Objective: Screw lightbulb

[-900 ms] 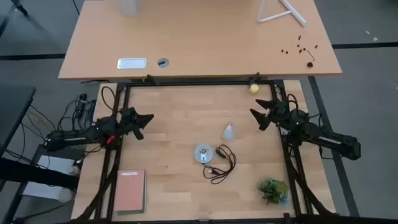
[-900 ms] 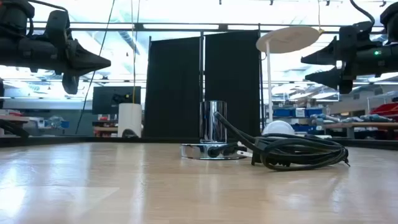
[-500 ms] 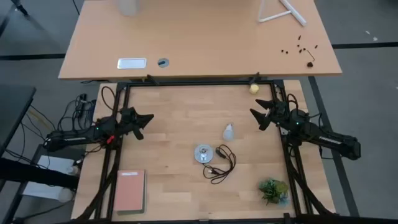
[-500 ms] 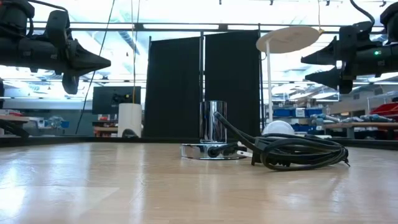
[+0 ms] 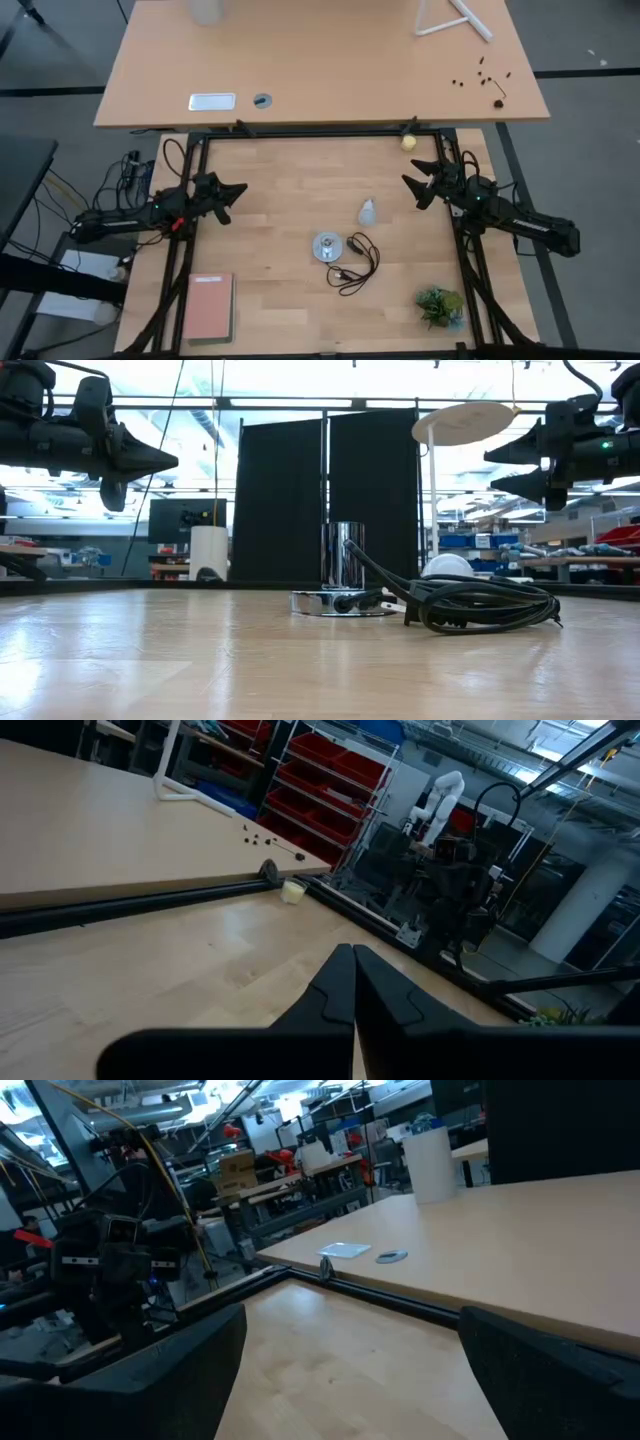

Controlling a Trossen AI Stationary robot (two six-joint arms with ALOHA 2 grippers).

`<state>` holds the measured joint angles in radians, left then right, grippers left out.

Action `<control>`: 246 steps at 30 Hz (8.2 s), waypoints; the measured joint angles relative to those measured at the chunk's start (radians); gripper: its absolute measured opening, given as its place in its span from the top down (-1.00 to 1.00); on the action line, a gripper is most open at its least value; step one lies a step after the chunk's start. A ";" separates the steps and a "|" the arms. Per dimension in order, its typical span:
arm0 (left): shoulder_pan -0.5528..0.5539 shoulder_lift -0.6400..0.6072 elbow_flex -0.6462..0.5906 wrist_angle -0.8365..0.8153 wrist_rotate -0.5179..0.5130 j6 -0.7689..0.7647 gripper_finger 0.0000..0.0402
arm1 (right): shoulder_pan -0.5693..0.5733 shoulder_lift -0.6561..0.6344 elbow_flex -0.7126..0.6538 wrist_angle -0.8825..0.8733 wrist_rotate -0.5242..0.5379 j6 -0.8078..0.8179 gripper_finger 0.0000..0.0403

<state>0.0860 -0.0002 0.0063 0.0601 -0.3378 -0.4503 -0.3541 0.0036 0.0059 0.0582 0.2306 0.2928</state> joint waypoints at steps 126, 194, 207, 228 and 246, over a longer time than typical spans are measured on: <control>-0.001 0.162 0.044 0.446 0.104 0.006 0.97 | 0.093 0.030 0.000 0.251 -0.416 0.419 -0.86; -0.003 1.259 0.713 0.066 0.193 0.264 0.43 | 0.390 1.176 0.325 -0.119 0.119 0.213 0.56; -0.003 1.259 0.713 0.026 0.191 0.264 0.43 | 0.399 1.467 0.475 0.116 -0.107 0.077 0.96; -0.059 1.398 0.712 0.027 0.212 0.440 0.40 | 0.432 1.517 0.533 0.195 -0.255 0.075 0.83; -0.095 1.479 0.713 0.174 0.042 0.546 -0.06 | 0.423 1.550 0.604 0.204 -0.108 0.068 0.10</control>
<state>-0.0086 1.4784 0.7193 0.2338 -0.2958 0.0958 0.0689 1.5536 0.6102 0.2624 0.1229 0.3607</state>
